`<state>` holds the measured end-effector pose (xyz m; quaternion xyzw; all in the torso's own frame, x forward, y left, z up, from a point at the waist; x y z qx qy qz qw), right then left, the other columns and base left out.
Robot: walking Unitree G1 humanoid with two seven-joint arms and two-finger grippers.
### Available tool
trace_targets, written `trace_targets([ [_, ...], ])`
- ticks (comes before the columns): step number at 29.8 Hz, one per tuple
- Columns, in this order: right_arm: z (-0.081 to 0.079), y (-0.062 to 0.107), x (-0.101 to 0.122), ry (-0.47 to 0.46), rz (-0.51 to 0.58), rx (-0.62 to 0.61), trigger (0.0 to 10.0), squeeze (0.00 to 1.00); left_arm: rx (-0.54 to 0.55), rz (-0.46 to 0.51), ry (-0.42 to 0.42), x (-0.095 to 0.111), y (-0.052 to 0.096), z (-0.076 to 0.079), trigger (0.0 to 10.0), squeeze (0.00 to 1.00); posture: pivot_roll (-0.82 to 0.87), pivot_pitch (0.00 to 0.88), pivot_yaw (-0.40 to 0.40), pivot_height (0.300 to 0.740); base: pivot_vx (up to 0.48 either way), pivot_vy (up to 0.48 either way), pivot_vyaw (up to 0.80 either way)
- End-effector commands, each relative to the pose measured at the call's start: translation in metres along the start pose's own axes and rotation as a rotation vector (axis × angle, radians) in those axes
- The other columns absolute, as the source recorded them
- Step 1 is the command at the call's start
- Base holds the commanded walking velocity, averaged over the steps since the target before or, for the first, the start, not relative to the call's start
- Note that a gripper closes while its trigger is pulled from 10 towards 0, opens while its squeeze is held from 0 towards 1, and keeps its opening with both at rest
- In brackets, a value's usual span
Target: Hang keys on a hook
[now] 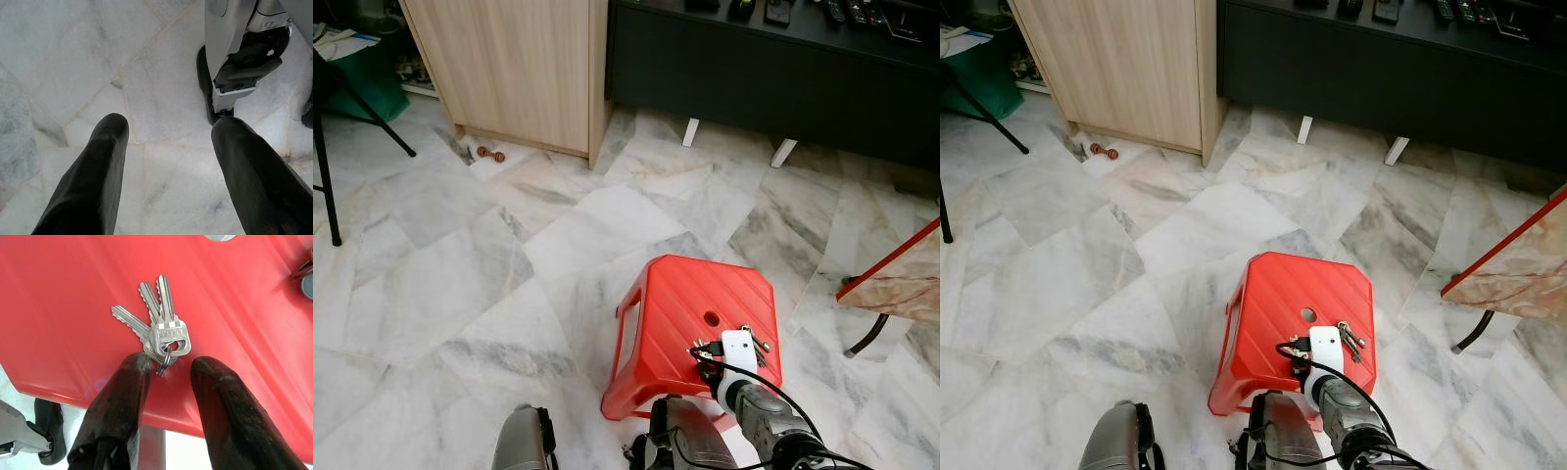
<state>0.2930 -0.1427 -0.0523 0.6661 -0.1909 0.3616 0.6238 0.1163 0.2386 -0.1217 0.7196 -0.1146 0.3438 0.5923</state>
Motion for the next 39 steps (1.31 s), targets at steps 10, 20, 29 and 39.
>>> trace_targets([
  [10,0.003,0.002,-0.015,0.01,-0.047,-0.003,0.0,0.0,-0.077,-0.111,0.002,-0.034,0.011,0.029,10.0,0.0,-0.01,0.255,-0.207,0.637,0.0,0.0,0.0],
  [20,0.001,0.002,-0.014,0.015,-0.043,0.005,0.0,0.0,-0.075,-0.112,0.004,-0.034,0.012,0.029,10.0,0.0,-0.01,0.258,-0.207,0.637,0.0,0.0,0.0],
  [29,0.002,0.002,-0.011,0.027,-0.02,0.0,0.0,0.0,-0.073,-0.109,0.0,-0.032,0.011,0.027,10.0,0.0,0.0,0.253,-0.204,0.637,0.0,0.0,0.0],
  [39,0.009,0.002,0.01,0.053,0.068,-0.011,0.0,0.0,-0.07,-0.098,-0.006,-0.024,0.006,0.026,10.0,0.0,0.01,0.216,-0.187,0.637,0.0,0.0,0.0],
])
Point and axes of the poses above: a point about 5 cm out from each wrist's last joint towards the gripper, its own y axis pointing back from the gripper into the wrist, its own x axis along the axis of the wrist's last joint, z = x × y, the point moved 3 cm from there along -y, pointing out of the wrist towards the gripper, and after that the axes turned 14 degrees about y, right-handed, at the moved point
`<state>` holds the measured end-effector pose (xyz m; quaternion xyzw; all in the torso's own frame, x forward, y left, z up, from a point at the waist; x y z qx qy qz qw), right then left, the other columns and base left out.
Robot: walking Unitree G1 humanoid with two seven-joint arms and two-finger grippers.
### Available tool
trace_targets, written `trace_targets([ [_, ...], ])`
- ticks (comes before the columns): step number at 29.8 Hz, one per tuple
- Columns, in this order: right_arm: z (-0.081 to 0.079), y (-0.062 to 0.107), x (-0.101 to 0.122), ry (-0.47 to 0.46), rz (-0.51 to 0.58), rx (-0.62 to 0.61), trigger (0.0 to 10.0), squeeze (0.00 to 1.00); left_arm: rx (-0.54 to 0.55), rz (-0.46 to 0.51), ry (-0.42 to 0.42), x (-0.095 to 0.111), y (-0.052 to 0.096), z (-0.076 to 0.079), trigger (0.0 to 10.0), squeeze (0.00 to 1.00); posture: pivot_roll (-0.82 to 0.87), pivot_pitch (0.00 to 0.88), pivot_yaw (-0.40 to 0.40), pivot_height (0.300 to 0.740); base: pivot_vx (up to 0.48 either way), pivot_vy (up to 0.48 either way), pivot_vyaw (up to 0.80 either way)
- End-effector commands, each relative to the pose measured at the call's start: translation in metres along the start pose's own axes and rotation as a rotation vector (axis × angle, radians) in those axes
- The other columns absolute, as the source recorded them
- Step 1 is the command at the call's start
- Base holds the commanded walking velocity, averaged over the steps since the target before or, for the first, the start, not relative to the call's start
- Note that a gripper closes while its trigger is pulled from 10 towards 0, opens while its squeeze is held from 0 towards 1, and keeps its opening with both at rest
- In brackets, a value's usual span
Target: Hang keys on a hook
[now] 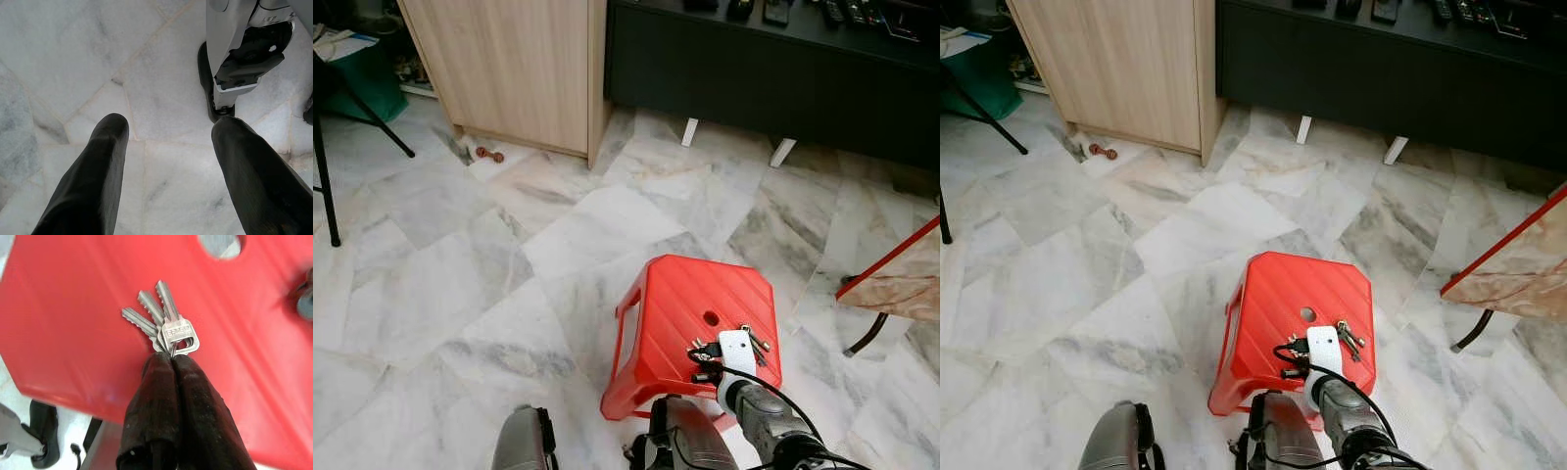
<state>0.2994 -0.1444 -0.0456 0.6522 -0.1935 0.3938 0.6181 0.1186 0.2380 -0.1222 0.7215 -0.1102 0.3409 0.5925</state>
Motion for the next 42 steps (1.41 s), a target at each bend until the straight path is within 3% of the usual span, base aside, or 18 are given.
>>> trace_targets([
  [1,0.007,0.001,0.004,0.008,0.033,-0.014,0.0,0.0,-0.075,-0.086,-0.008,-0.023,0.007,0.024,10.0,0.0,0.01,0.211,-0.185,0.637,0.0,0.0,0.0],
  [13,0.014,0.005,0.017,0.008,0.155,-0.045,0.0,0.0,-0.071,-0.07,-0.021,-0.011,0.001,0.022,10.0,0.0,0.03,0.171,-0.161,0.637,0.0,0.0,0.0],
  [21,0.015,0.013,0.036,0.031,0.325,-0.068,0.0,0.0,-0.063,-0.065,-0.032,-0.003,-0.003,0.02,10.0,0.0,0.04,0.128,-0.144,0.637,0.0,0.0,0.0],
  [22,0.015,0.015,0.039,0.032,0.355,-0.07,2.5,0.0,-0.063,-0.065,-0.034,-0.002,-0.003,0.02,10.0,0.0,0.04,0.125,-0.143,0.637,0.0,0.0,0.0],
  [23,0.015,0.015,0.04,0.033,0.365,-0.072,2.5,0.0,-0.063,-0.065,-0.035,-0.002,-0.004,0.02,10.0,0.0,0.04,0.119,-0.14,0.637,0.0,0.0,0.0],
  [25,0.017,0.017,0.042,0.047,0.381,-0.092,10.0,0.0,-0.063,-0.065,-0.037,-0.001,-0.004,0.02,10.0,0.0,0.04,0.11,-0.136,0.637,0.0,0.0,0.0],
  [42,0.023,0.018,0.052,0.006,0.41,-0.152,10.0,0.0,-0.071,-0.063,-0.064,0.006,-0.007,0.017,10.0,0.0,0.06,0.043,-0.11,0.637,-0.065,0.0,0.0],
])
Point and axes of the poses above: a point about 5 cm out from each wrist's last joint towards the gripper, its own y axis pointing back from the gripper into the wrist, its own x axis along the axis of the wrist's last joint, z = x × y, the point moved 3 cm from there along -y, pointing out of the wrist towards the gripper, and after that the axes turned 14 degrees about y, right-handed, at the moved point
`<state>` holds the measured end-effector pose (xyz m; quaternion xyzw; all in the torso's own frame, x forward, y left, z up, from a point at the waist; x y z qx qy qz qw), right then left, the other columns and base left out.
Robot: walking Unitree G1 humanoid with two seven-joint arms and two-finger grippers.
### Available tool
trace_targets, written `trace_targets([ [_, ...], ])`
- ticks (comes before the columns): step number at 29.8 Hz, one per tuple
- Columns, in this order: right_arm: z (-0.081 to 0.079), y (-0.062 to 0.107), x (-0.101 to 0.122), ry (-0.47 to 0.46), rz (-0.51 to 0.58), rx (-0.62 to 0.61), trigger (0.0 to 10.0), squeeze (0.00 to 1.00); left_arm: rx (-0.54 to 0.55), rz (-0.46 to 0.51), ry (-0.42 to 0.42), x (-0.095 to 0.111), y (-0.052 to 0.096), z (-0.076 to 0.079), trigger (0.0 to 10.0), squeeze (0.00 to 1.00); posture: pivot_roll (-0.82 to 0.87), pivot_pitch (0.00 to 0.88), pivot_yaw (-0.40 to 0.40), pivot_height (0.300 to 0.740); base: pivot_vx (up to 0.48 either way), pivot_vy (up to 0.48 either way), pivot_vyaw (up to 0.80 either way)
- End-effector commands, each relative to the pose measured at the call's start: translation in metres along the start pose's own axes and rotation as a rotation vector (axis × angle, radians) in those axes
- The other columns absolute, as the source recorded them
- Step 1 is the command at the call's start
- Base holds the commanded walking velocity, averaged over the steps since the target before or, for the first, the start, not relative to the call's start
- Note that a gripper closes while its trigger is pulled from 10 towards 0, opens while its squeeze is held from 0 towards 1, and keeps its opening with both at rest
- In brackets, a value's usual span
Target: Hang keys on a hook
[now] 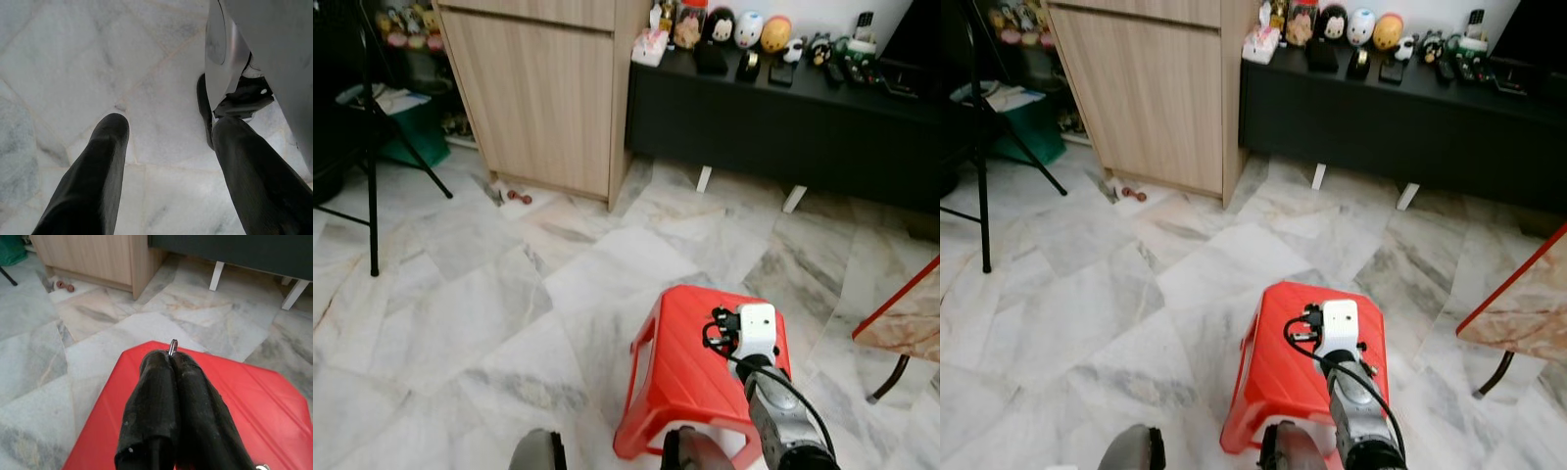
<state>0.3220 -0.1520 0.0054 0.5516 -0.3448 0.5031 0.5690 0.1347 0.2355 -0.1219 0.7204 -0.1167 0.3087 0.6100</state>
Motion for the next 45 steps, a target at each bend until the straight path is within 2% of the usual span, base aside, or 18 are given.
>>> trace_targets([
  [1,0.005,-0.001,0.001,-0.007,-0.007,-0.013,10.0,0.0,-0.033,-0.022,-0.016,-0.005,0.001,0.009,10.0,0.0,0.06,0.044,-0.11,0.637,-0.27,0.0,0.0],
  [18,0.007,-0.003,0.001,-0.023,-0.029,-0.024,10.0,0.0,-0.031,-0.022,-0.006,-0.003,0.0,0.009,10.0,0.0,0.06,0.08,-0.112,0.637,-0.274,0.0,0.0],
  [28,0.004,-0.005,0.008,-0.043,0.005,-0.016,10.0,0.0,-0.025,-0.024,-0.004,-0.003,0.0,0.009,10.0,0.0,0.06,0.092,-0.114,0.637,0.0,0.0,0.0],
  [45,0.009,-0.008,0.016,-0.048,0.03,-0.019,10.0,0.0,-0.031,-0.024,-0.008,-0.003,-0.001,0.01,10.0,0.0,0.06,0.076,-0.116,0.717,0.0,0.0,0.0],
])
Point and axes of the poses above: a point about 5 cm out from each wrist's last joint towards the gripper, its own y axis pointing back from the gripper into the wrist, its own x axis along the axis of the wrist's last joint, z = x × y, the point moved 3 cm from there along -y, pointing out of the wrist towards the gripper, and after that the axes turned 14 degrees about y, right-handed, at the moved point
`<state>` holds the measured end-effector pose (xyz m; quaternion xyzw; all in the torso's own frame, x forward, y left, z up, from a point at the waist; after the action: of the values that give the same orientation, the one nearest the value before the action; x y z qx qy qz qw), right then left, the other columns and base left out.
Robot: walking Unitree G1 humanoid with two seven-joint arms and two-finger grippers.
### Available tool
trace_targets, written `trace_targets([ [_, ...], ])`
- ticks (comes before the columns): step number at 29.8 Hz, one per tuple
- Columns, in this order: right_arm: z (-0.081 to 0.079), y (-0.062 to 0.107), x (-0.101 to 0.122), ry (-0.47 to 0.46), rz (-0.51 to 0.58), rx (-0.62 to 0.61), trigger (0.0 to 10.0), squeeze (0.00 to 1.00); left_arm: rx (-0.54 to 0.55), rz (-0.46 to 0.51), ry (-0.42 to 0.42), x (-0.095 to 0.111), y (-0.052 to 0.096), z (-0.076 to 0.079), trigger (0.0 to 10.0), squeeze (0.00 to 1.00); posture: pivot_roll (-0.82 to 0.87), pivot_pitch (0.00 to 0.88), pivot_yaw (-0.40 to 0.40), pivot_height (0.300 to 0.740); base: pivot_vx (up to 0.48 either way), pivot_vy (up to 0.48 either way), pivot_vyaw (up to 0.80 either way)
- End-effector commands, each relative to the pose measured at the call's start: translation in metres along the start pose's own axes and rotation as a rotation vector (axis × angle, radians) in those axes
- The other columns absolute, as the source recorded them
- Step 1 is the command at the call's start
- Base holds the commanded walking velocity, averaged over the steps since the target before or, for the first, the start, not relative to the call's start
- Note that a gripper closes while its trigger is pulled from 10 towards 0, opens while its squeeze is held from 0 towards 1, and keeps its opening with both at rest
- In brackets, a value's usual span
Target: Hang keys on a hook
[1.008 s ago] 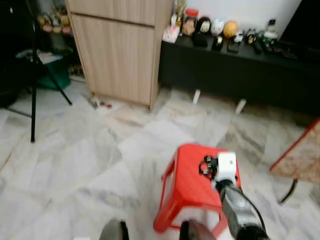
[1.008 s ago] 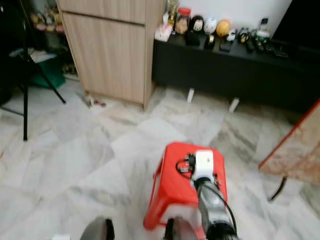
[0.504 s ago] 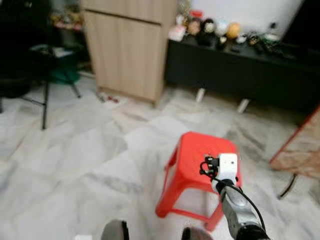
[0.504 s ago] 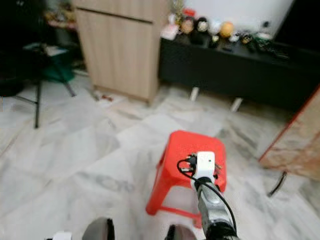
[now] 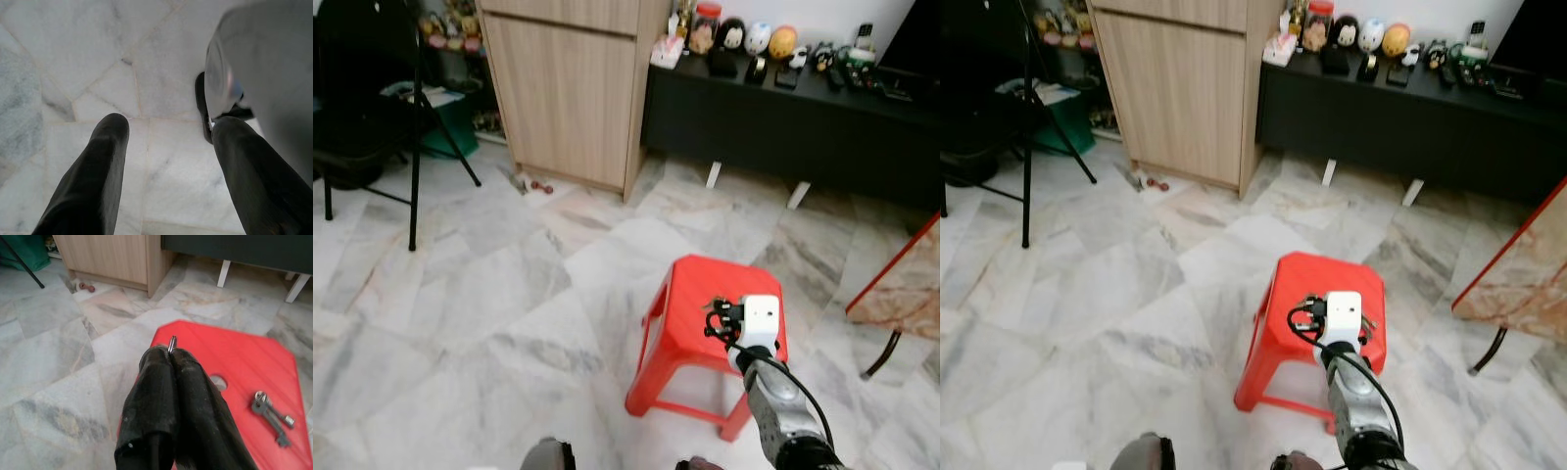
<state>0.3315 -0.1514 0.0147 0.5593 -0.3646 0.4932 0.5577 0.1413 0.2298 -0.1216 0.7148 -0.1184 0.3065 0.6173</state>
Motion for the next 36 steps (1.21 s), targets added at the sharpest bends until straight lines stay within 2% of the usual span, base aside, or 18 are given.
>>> trace_targets([
  [1,0.006,-0.001,0.006,0.002,0.016,-0.012,10.0,0.0,-0.013,-0.021,-0.012,-0.007,0.001,0.003,10.0,0.0,0.06,0.057,-0.114,0.727,0.0,0.0,0.0],
  [4,0.005,-0.002,0.006,0.001,0.018,-0.011,10.0,0.0,-0.014,-0.022,-0.014,-0.007,0.001,0.003,10.0,0.0,0.06,0.048,-0.114,0.74,0.0,0.0,0.0],
  [16,0.006,-0.004,0.011,-0.004,0.032,-0.01,10.0,0.0,-0.019,-0.018,-0.015,-0.005,0.001,0.004,10.0,0.0,0.06,0.042,-0.115,0.74,0.0,0.0,0.0],
  [26,0.01,-0.006,0.013,-0.025,0.024,-0.043,10.0,0.0,-0.026,-0.014,-0.051,-0.002,0.0,0.005,10.0,0.0,0.06,0.038,-0.111,0.74,0.0,0.0,0.0],
  [36,0.016,-0.008,0.018,-0.016,0.033,-0.07,10.0,0.0,-0.029,-0.02,-0.051,-0.001,-0.001,0.006,10.0,0.0,0.04,0.045,-0.099,0.74,0.0,-0.341,0.0],
])
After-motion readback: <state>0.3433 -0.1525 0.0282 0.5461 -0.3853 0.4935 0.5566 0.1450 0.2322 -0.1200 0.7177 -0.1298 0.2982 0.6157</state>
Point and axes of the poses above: a point about 5 cm out from each wrist's last joint towards the gripper, its own y axis pointing back from the gripper into the wrist, its own x axis along the axis of the wrist's last joint, z = x × y, the point moved 3 cm from there along -y, pointing out of the wrist towards the gripper, and after that the axes turned 14 degrees about y, right-handed, at the moved point
